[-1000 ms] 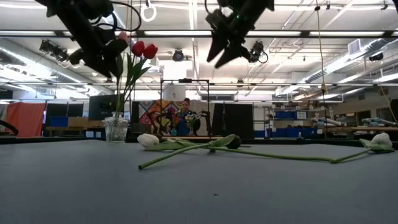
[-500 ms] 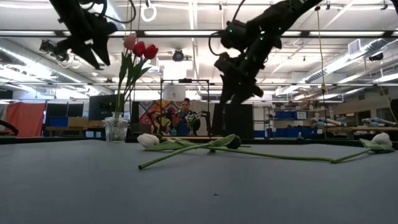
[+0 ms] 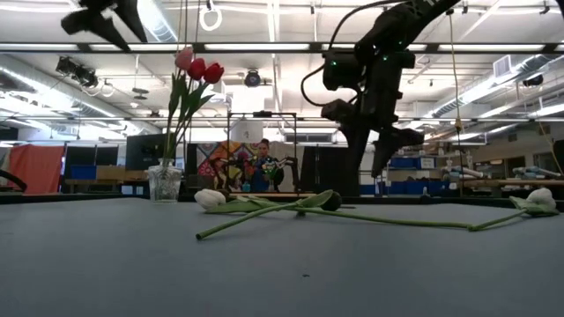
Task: Sort flowers into vase by color
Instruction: Put the right white flower into the yellow vase
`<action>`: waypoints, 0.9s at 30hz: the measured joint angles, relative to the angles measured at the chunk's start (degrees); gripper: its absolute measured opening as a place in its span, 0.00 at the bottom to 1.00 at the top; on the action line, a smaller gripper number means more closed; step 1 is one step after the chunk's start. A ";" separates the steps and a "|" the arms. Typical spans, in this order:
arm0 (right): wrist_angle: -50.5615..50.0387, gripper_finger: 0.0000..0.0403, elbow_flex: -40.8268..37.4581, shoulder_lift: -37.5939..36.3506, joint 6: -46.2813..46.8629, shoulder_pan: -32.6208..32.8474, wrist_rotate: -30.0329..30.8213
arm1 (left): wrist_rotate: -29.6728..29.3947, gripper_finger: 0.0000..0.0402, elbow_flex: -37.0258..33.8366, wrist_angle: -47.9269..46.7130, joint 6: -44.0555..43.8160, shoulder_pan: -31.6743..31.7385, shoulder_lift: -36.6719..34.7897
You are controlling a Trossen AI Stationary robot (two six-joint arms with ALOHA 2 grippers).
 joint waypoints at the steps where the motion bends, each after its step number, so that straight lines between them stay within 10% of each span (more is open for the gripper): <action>1: 0.19 0.49 0.00 0.00 0.41 0.42 -0.13 | 0.02 0.56 1.21 -0.94 0.00 -0.62 0.00; 21: -13.46 0.49 0.00 -0.07 27.66 19.92 -6.42 | 2.23 0.56 3.39 -2.00 4.67 -6.22 0.17; 27: -21.52 0.50 0.00 -0.11 9.80 26.21 -3.58 | 3.04 0.56 3.34 -4.13 3.86 -7.87 0.17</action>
